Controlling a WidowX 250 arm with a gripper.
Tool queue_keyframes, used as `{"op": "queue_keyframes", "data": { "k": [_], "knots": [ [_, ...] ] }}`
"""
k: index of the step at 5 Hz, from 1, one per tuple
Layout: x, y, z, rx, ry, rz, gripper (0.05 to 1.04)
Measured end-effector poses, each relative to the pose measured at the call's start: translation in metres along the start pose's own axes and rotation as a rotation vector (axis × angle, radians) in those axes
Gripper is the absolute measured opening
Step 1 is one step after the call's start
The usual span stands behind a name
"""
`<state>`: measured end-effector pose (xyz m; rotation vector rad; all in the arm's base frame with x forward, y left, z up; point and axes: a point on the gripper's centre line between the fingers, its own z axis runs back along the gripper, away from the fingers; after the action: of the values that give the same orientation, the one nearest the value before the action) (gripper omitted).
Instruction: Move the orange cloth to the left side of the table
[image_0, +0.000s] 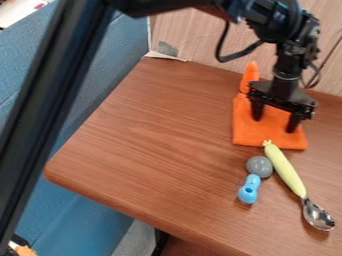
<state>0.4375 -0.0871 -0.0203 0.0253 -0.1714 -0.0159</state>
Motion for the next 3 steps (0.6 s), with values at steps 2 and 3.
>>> {"op": "queue_keyframes", "data": {
  "k": [2,3],
  "knots": [
    [-0.027,0.078,0.004,0.068,-0.009,0.198,1.001],
    [-0.038,0.099,0.005,0.094,-0.004,0.263,1.001]
  ]
}}
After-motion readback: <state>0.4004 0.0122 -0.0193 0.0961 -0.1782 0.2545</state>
